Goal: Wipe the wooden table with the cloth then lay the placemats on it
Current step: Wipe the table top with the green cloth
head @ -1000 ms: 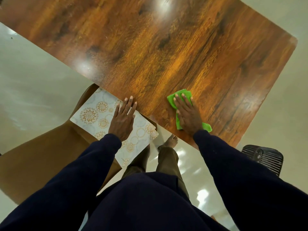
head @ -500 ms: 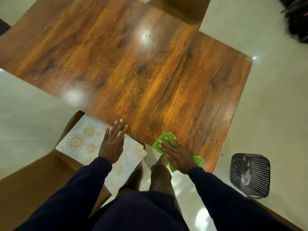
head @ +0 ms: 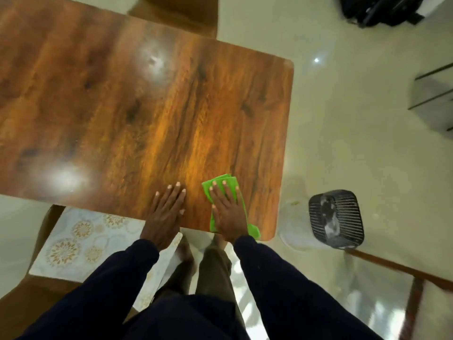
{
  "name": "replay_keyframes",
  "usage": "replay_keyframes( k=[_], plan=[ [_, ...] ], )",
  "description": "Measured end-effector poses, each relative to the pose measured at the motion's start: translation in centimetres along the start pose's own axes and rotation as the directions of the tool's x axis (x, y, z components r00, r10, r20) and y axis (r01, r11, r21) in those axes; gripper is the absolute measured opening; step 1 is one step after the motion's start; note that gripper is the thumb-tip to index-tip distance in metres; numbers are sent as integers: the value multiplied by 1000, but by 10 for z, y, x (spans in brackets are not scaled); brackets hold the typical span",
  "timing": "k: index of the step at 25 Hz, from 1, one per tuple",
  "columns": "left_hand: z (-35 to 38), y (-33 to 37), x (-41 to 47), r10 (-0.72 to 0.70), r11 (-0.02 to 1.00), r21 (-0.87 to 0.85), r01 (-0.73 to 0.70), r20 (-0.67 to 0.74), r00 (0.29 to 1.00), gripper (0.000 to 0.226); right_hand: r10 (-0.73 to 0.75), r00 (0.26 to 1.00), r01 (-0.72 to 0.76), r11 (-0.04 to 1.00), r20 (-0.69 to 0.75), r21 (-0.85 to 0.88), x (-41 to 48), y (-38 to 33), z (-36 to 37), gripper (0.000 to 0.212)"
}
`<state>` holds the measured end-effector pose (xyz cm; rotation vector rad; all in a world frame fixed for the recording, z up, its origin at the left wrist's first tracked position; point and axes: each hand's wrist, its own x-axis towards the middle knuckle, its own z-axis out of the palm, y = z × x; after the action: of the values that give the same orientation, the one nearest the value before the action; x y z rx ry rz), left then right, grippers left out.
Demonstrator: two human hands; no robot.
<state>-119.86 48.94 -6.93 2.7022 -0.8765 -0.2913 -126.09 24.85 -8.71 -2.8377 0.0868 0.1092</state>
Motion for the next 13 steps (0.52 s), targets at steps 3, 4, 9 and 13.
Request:
replay_keyframes(
  k=[3, 4, 9, 13],
  plan=[
    [5, 12, 19, 24, 999, -21, -23, 41, 999, 57, -38, 999, 38, 999, 15, -4, -67, 44, -5, 53],
    [5, 14, 22, 22, 1000, -9, -21, 52, 998, 57, 48, 999, -48, 998, -11, 34, -82, 61, -11, 53],
    [6, 15, 30, 57, 998, 15, -59, 98, 994, 66, 388, 917, -375, 918, -91, 131, -35, 107, -36, 58],
    [11, 19, 28, 46, 999, 19, -47, 58, 997, 63, 431, 897, -431, 902, -103, 22, 34, 89, -32, 62]
  ],
)
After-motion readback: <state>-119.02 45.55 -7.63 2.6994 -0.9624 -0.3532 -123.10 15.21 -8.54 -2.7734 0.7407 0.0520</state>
